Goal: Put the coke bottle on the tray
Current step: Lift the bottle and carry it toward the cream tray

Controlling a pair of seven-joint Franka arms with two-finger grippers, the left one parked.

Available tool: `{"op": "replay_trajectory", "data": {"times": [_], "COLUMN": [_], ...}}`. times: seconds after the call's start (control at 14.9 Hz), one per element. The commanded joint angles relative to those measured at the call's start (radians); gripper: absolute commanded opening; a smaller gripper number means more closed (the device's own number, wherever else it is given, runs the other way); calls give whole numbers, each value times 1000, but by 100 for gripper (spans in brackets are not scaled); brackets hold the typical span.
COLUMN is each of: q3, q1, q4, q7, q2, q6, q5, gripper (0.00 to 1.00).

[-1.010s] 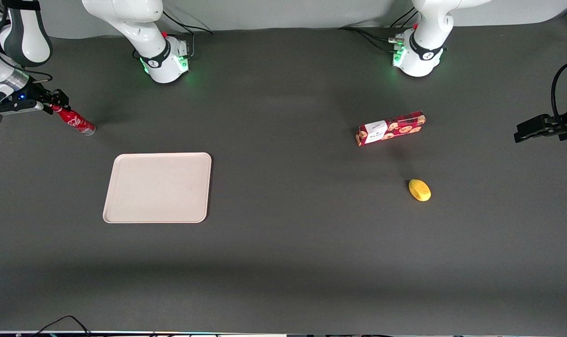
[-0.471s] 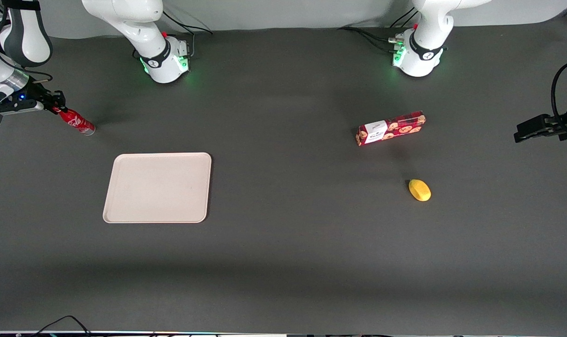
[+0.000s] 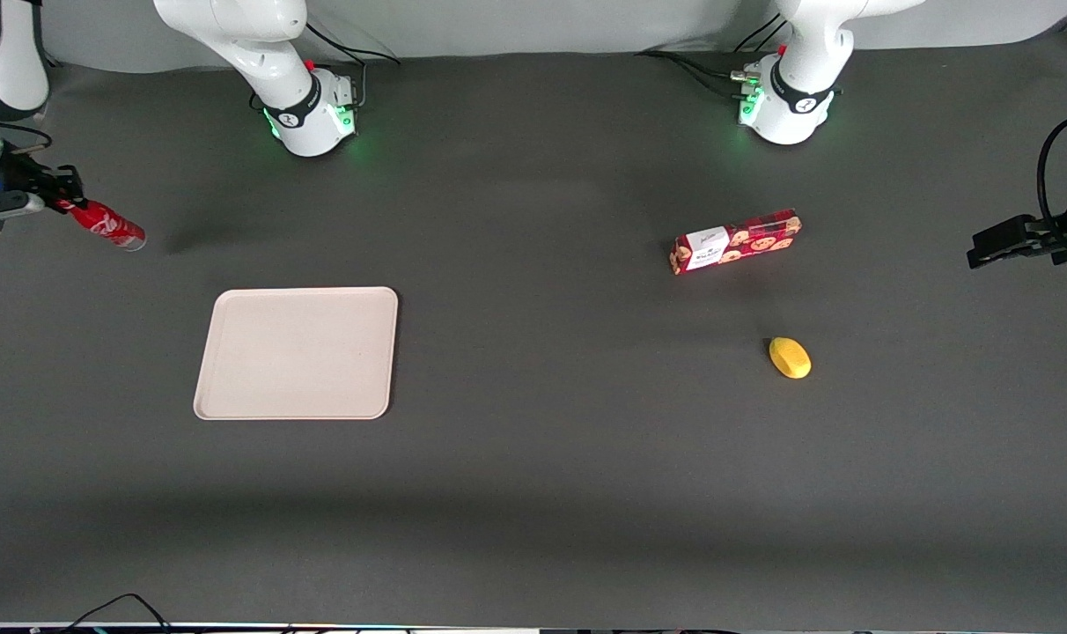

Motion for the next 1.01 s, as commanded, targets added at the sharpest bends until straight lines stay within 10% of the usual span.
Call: {"op": "replay_trajectory", "data": {"times": [0.0, 0.4, 0.94], "q3": [176, 411, 513], "q1": [9, 9, 8], "q4": [276, 729, 724], "q7": [61, 173, 346], "q2": [51, 334, 586], "q6": [-226, -434, -161], "q5": [92, 165, 222], "gripper": [0, 0, 0]}}
